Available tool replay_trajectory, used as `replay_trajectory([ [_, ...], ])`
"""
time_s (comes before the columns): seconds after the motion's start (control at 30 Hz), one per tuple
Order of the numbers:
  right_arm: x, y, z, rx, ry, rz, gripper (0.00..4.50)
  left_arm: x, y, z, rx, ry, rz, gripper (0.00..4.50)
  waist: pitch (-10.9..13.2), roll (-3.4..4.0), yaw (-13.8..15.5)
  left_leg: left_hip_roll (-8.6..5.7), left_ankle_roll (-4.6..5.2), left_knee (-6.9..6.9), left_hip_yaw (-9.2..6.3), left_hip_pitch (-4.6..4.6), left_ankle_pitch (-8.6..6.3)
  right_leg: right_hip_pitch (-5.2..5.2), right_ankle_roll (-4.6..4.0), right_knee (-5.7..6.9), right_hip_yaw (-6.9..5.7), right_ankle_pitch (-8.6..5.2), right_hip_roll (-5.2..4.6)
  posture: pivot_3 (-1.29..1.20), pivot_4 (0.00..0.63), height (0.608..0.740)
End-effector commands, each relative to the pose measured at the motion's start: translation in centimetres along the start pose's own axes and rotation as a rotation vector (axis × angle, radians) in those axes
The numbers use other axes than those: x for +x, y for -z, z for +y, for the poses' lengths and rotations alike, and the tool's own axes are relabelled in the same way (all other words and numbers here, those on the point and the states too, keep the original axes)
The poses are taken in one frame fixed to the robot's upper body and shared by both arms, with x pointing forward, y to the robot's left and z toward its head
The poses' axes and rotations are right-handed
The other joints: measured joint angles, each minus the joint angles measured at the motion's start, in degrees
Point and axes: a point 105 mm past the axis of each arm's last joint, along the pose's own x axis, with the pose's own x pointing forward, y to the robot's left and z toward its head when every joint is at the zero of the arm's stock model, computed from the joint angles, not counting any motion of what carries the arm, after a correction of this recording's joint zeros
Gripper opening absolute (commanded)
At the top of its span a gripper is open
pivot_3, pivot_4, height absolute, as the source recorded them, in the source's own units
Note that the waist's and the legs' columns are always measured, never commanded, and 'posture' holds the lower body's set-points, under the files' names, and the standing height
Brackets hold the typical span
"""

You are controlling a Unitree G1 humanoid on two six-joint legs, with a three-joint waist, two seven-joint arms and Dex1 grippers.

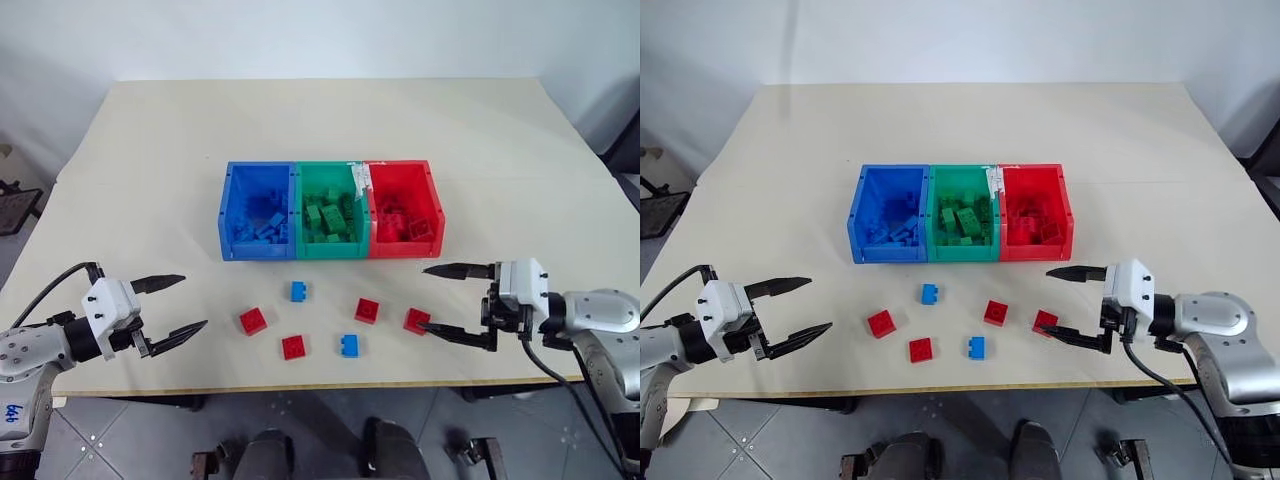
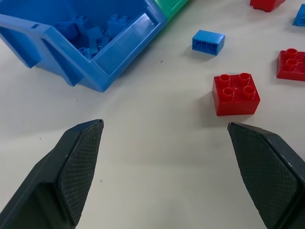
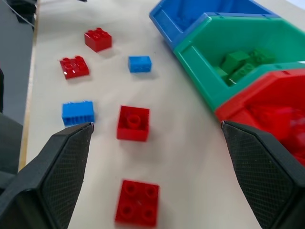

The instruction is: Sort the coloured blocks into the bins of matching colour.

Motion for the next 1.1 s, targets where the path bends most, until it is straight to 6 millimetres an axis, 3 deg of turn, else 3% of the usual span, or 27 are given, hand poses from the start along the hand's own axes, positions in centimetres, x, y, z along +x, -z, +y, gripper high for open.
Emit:
replay_trajectory([
  [0.03,-0.4,-0.6,0.1,-0.045,0.038,-0.005,4.50,1.0,-1.6,-0.5,0.012,0.035,-0.058,4.44,0.00,0.00,0.25,0.00,0.00,0.00,0.00,0.00,0.00,0.00,0.00,0.00,0.00,0.00,0.00,0.00,0.150,0.740],
  [0.2,-2.8,0.0,0.2,-0.033,0.123,0.073,4.50,3.7,-3.6,-2.0,-0.008,0.124,-0.146,4.44,0.00,0.00,1.35,0.00,0.00,0.01,0.00,0.02,0.00,0.01,0.00,0.03,0.01,0.00,0.00,0.00,0.150,0.740],
  [0.33,-6.7,3.1,1.6,0.060,0.161,0.285,4.50,6.8,-5.6,-5.2,0.036,0.297,-0.226,4.44,-0.01,-0.01,1.75,-0.02,0.00,0.08,0.01,0.01,0.00,0.05,0.00,0.02,0.01,0.00,0.00,0.00,0.150,0.740],
  [0.5,-7.6,3.6,1.7,0.097,0.204,0.339,4.50,7.8,-5.9,-7.7,0.077,0.418,-0.239,4.44,-0.03,-0.03,0.52,0.01,0.01,0.01,0.22,0.20,0.00,0.07,-0.04,0.05,0.14,0.00,0.01,0.00,0.150,0.740],
  [0.67,-4.7,2.9,1.3,0.097,0.154,0.414,4.50,7.3,-5.8,-7.7,0.043,0.439,-0.240,4.44,-0.03,-0.03,0.15,0.03,0.01,0.03,0.30,0.26,0.00,0.07,-0.08,0.07,0.25,-0.01,0.01,0.00,0.150,0.740],
  [0.77,-1.9,2.2,0.5,0.128,0.156,0.451,4.50,6.3,-4.8,-6.5,0.035,0.364,-0.232,4.44,-0.02,-0.03,-0.03,0.06,0.01,0.02,0.29,0.25,0.00,0.04,-0.08,0.07,0.25,-0.01,0.02,0.00,0.150,0.740],
  [0.97,0.4,2.8,-0.4,0.171,0.128,0.537,4.50,5.4,-4.4,-6.9,0.036,0.369,-0.215,4.44,-0.02,-0.04,1.17,0.01,0.07,0.00,0.27,0.11,-0.05,0.00,-0.09,-0.12,0.16,-0.01,0.00,0.00,0.150,0.740],
  [1.1,0.7,3.9,-0.5,0.181,0.124,0.590,3.50,5.3,-4.5,-7.2,0.041,0.362,-0.219,4.50,-0.02,-0.05,1.39,0.02,0.07,0.04,0.27,0.09,-0.05,0.01,-0.09,-0.12,0.14,-0.01,0.00,0.00,0.150,0.740],
])
